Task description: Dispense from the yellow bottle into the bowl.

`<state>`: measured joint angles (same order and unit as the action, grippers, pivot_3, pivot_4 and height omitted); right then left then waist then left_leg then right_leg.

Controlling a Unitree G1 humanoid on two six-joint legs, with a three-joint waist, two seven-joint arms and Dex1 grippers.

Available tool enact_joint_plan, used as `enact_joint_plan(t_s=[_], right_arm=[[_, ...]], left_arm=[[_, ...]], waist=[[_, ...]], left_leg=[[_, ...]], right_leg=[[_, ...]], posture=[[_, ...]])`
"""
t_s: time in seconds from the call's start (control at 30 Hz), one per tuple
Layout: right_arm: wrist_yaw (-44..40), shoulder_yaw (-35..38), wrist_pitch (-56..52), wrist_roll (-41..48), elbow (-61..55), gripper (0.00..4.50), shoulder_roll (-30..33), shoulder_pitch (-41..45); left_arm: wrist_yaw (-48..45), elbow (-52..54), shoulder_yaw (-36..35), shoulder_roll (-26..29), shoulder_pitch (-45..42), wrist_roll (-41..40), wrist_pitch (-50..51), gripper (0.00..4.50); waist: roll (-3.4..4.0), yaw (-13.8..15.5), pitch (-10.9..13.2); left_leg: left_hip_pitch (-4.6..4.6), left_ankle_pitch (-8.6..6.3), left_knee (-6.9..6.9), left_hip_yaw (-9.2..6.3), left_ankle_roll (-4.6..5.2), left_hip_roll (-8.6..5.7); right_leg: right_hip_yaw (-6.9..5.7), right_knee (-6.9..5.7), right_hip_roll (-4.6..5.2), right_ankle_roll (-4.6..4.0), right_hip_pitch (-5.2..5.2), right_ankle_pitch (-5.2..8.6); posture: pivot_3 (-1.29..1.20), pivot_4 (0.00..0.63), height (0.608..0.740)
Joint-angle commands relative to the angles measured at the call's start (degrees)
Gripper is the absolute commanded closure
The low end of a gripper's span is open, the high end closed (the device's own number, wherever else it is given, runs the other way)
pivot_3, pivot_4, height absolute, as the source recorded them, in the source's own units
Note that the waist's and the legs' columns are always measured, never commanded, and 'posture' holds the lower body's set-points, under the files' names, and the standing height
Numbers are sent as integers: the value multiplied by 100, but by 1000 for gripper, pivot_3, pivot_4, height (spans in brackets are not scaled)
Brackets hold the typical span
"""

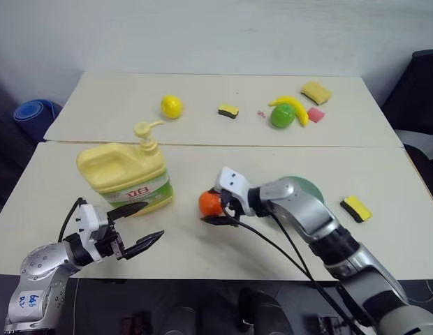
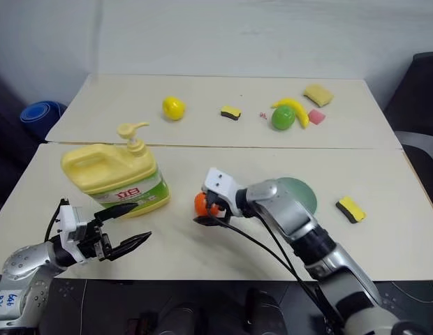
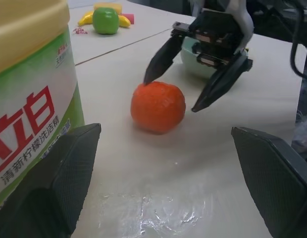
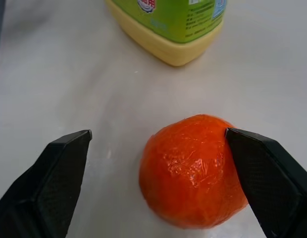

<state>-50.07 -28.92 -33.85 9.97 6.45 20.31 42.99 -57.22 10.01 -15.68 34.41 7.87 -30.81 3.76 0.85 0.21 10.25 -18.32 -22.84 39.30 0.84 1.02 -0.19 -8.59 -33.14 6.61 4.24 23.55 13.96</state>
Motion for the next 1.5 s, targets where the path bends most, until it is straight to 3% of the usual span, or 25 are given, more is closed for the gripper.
enact_joint_plan(t_s=[0.03,0.4,0.53,0.7,0.8,0.9,1.0,1.1,1.17,1.33,1.5], right_arm=[[-54,-194,505,-423,909,24,-296,205],[-214,24,1464,-918,2135,24,-813,420],[-292,275,1488,-851,1960,1239,-836,368],[-453,758,1523,-514,1087,1407,-720,48],[-771,1342,1260,92,-14,1407,-375,-210],[-811,2294,248,961,-1184,1407,286,-399],[-760,3189,-427,1431,-1628,1407,1148,-616],[-978,3870,115,925,-700,1407,2528,-1354],[-826,4152,592,705,343,1407,2954,-1642],[-63,4125,2284,-22,3195,1407,3064,-1463],[709,4045,3022,-395,5025,1407,2918,-798]], left_arm=[[4,48,-28,-39,9,15,-128,0],[-26,-99,-7,-56,-69,43,-269,0],[-50,-161,-7,-48,-90,49,-303,0],[-100,-177,64,-59,-126,61,-336,0],[-181,-113,178,-55,-156,82,-362,0],[-258,29,384,-91,-224,84,-345,0],[-291,89,598,-164,-327,102,-359,0],[-248,26,871,-332,-576,167,-339,0],[-243,-58,972,-401,-693,220,-353,0],[-289,-219,1028,-407,-885,249,-341,0],[-314,-248,1033,-352,-1035,249,-250,0]], waist=[[-1,-45,-1],[-1,-114,0],[0,-160,0],[1,-177,1],[3,-161,2],[11,-55,7],[8,10,5],[4,105,3],[-1,135,2],[1,-21,6],[13,-137,12]], left_leg=[[0,0,0,1,0,0],[-2,1,0,6,-2,0],[-1,1,0,3,-3,1],[-1,0,-1,2,-4,2],[-3,0,0,1,-4,1],[-5,-2,0,-3,0,-3],[-4,-3,0,-5,1,-2],[-4,-6,-1,-8,5,-1],[-3,-7,0,-5,11,-5],[9,-3,-15,63,15,1],[29,3,-20,110,12,5]], right_leg=[[0,-2,0,0,0,0],[4,-9,0,-1,7,1],[4,-12,0,-1,7,1],[4,-13,0,-1,8,1],[5,-12,2,-1,7,1],[6,-8,6,0,6,0],[8,6,6,1,0,0],[6,17,6,1,-6,0],[3,23,6,5,-15,-3],[36,4,-8,11,-16,-8],[79,-24,-13,11,-3,-8]], posture=[[0,150,740],[0,150,740],[0,150,740],[0,150,740],[0,150,740],[0,150,740],[0,150,740],[0,150,740],[0,150,740],[0,150,740],[0,150,740]])
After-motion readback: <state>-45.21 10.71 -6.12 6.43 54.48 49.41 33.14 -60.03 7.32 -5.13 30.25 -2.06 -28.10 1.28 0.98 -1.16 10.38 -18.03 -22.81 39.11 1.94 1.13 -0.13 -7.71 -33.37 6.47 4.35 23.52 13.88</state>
